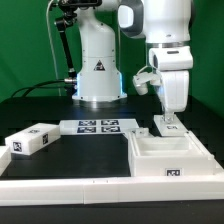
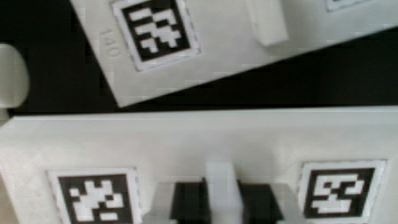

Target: Assemble cabinet

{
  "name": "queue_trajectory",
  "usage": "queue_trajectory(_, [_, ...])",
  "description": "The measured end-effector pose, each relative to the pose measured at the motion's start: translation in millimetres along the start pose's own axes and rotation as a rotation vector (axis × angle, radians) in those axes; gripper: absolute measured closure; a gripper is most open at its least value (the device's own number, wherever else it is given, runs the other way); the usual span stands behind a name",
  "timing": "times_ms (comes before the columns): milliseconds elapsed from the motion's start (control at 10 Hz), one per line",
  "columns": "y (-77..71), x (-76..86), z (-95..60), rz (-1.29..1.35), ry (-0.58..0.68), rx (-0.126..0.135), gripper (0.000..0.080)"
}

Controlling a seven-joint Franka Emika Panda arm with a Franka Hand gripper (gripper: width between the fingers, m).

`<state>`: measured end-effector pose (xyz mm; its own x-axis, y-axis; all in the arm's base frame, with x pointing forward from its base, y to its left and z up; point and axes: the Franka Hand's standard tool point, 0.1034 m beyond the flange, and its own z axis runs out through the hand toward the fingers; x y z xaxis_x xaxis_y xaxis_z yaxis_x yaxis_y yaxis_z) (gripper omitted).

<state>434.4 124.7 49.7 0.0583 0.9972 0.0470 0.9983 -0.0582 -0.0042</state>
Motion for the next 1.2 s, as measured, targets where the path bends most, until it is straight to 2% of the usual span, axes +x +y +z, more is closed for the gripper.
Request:
queue_trajectory(100, [6.3,-0.5,-2.4,-0.005,0.002,-0.008,0.0731])
queue_trajectory(500, [15.0,-3.0,-6.6,0.008,0.002,-0.020,0.0731])
queue_trajectory(1200, [16.2,-5.7,-5.3,0.032,0.003,-0.020,0.0731])
